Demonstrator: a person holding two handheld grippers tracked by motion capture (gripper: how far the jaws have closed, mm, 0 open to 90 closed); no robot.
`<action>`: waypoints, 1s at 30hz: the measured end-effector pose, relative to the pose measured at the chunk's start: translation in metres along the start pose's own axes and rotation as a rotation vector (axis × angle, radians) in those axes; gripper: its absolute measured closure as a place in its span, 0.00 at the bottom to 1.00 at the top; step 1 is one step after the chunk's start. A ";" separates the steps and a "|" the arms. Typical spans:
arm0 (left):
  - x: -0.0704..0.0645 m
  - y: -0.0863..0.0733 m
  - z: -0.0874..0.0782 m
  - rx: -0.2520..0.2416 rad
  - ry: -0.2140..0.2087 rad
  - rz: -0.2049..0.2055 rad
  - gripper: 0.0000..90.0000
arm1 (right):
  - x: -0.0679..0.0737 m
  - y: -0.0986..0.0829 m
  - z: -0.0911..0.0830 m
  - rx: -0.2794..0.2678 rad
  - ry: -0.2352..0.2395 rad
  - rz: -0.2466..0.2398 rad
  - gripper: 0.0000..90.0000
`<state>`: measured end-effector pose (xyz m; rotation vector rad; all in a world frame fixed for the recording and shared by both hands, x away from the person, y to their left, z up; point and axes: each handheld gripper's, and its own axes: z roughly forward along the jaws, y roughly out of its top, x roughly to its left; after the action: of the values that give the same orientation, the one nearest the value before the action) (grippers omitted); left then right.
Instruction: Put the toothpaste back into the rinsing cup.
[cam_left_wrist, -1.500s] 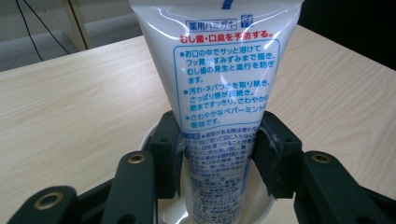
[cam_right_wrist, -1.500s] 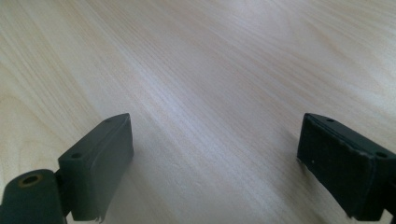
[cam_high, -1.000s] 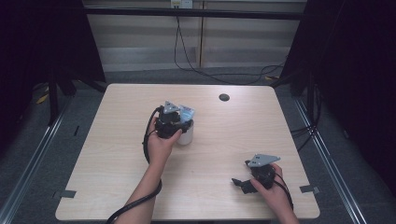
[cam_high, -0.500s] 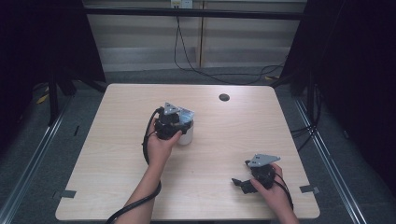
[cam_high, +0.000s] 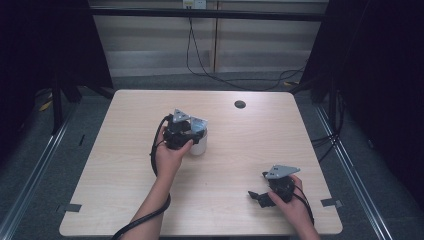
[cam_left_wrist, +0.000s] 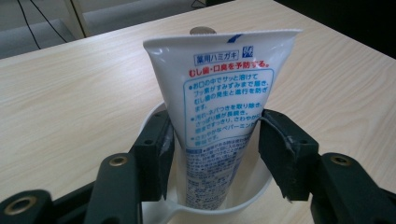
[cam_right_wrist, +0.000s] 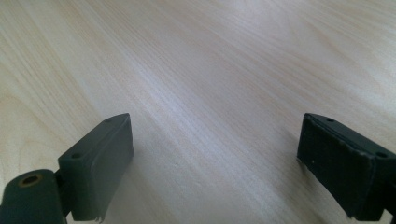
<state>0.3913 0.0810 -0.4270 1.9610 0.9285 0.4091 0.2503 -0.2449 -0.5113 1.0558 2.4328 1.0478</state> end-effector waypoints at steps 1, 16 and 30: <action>0.001 0.001 -0.002 0.008 0.009 0.021 0.51 | 0.000 0.000 0.000 0.000 0.000 0.000 0.11; 0.004 0.003 -0.004 -0.002 -0.002 -0.008 0.39 | 0.000 0.000 0.000 0.000 0.000 0.000 0.11; 0.008 -0.001 -0.009 -0.004 -0.007 0.008 0.29 | 0.000 0.000 0.000 0.000 0.000 0.000 0.11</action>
<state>0.3909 0.0926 -0.4236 1.9625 0.9145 0.4076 0.2503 -0.2449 -0.5113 1.0557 2.4329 1.0477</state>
